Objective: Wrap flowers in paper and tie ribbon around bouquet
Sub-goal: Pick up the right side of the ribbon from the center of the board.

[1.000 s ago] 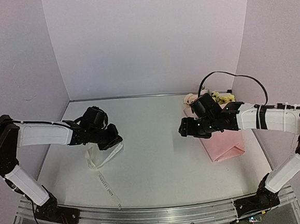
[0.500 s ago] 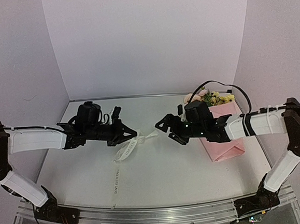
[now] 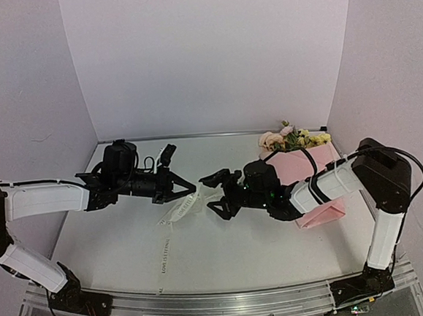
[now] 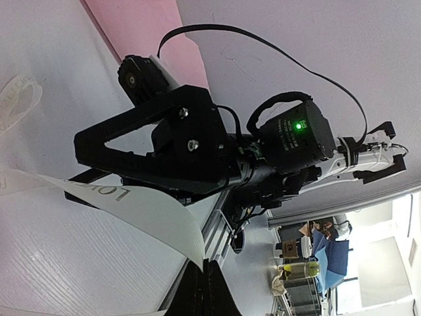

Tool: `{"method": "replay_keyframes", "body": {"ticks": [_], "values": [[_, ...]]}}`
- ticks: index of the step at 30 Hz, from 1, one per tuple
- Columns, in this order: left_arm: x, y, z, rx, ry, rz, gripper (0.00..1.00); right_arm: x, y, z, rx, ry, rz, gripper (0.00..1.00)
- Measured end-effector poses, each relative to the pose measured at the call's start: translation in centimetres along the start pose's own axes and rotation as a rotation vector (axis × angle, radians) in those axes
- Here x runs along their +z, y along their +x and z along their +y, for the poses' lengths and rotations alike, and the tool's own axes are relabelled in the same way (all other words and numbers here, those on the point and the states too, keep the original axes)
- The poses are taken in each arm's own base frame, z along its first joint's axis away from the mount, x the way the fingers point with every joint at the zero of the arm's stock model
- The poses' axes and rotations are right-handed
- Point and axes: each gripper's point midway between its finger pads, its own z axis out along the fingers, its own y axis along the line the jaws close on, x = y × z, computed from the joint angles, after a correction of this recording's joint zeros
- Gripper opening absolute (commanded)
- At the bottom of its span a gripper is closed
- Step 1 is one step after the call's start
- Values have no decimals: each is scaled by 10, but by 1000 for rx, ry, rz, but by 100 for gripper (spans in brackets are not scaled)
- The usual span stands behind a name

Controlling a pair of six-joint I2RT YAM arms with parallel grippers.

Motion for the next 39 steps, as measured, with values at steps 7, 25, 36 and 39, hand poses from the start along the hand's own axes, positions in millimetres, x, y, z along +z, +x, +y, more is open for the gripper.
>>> {"method": "replay_keyframes", "body": {"ticks": [7,25,36,39], "values": [[-11,-6,-23,33,36,-22,0,-38,-5,1,-201,47,-115,87],[-33,-34,-89,95,134,-52,0,10,46,35,-958,134,-202,83],[-87,-64,-126,186,90,-203,0,14,11,18,-991,330,-344,40],[-110,-79,-136,220,34,-293,0,8,-14,29,-978,378,-424,15]]}}
